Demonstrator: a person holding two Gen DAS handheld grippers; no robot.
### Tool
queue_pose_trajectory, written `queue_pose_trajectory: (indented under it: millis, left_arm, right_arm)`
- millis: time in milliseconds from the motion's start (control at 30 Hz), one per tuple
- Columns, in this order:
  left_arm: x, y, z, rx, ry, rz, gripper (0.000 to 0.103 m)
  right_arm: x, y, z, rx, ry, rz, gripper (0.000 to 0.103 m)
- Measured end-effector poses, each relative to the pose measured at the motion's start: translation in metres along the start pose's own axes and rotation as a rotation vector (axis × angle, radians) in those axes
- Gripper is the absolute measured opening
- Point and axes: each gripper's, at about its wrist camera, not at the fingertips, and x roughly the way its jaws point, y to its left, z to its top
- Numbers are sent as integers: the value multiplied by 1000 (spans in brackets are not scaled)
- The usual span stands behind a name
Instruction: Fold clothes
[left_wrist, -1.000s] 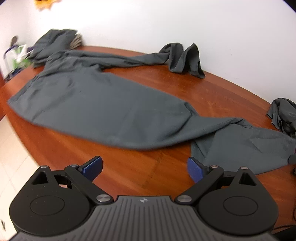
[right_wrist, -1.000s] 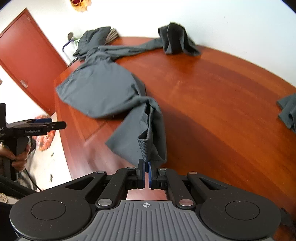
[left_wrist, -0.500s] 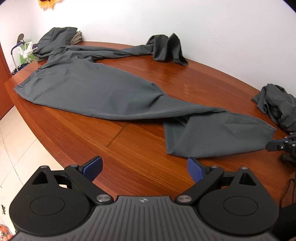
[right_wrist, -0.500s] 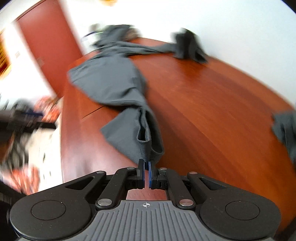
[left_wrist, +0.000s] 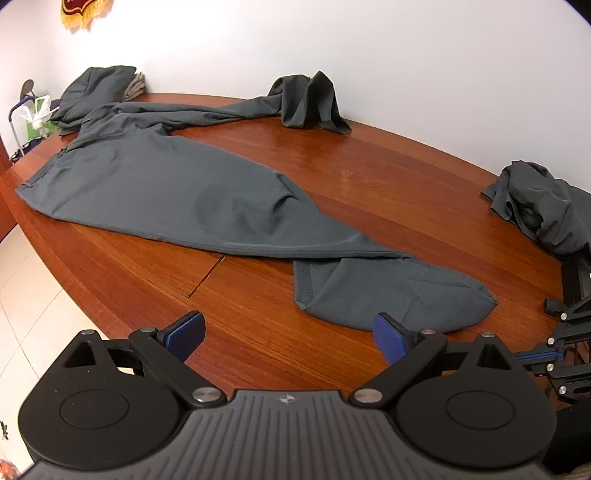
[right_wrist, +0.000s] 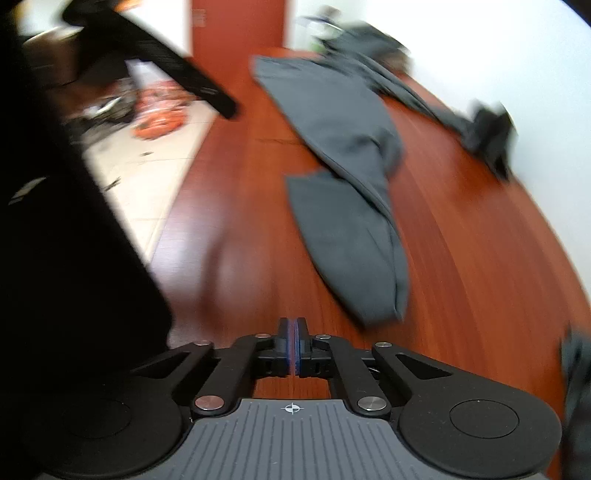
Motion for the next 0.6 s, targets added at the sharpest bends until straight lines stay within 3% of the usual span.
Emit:
queue_pose_trajectory:
  millis: [133, 233, 267, 367, 600]
  left_arm:
    - [1, 2, 2, 16, 0, -13, 98]
    - [0, 4, 3, 24, 1, -23, 98]
    - [1, 4, 4, 26, 2, -27, 98]
    - [1, 6, 5, 35, 2, -36, 98]
    - [-2, 15, 5, 31, -5, -15, 98]
  right_arm:
    - [3, -17, 0, 279, 27, -66, 16]
    - [-1, -26, 0, 429, 3, -130, 45]
    - [-3, -29, -1, 472, -13, -143, 48]
    - [-7, -36, 6, 523, -61, -145, 59]
    - [12, -58, 37, 426, -97, -129, 63]
